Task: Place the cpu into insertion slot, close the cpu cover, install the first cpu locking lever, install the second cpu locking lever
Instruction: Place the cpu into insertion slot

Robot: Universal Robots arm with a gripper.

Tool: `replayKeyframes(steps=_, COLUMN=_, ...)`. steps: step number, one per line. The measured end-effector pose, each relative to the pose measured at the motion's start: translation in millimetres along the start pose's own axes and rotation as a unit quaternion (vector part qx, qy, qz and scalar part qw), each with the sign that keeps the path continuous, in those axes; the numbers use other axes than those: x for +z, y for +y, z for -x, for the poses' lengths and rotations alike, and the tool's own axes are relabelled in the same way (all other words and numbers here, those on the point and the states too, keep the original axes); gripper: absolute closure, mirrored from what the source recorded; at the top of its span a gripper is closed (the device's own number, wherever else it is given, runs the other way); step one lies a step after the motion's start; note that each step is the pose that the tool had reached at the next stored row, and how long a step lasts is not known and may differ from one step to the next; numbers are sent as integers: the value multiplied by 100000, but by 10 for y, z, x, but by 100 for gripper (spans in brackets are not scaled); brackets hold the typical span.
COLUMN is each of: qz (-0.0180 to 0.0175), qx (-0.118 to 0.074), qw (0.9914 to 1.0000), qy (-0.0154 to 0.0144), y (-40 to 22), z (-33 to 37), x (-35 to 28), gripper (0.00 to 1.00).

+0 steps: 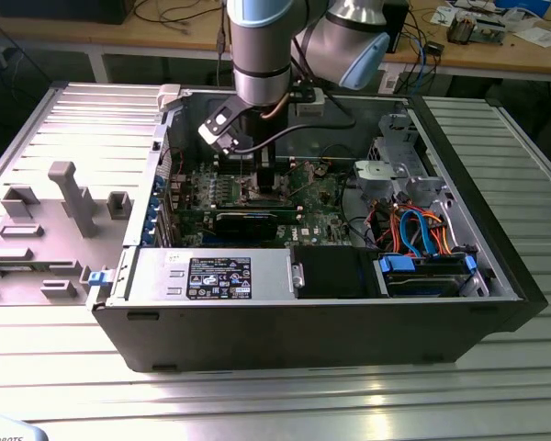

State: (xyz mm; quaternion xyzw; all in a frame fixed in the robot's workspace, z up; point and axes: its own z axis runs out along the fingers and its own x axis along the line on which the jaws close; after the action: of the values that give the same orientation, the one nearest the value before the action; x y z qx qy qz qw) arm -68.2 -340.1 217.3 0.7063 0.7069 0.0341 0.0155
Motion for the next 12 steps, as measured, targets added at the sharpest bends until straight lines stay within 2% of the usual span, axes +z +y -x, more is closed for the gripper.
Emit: replayKeyframes(steps=12, qz=19, qx=3, qw=100000, qy=-4, y=-37, z=2, x=148, gripper=46)
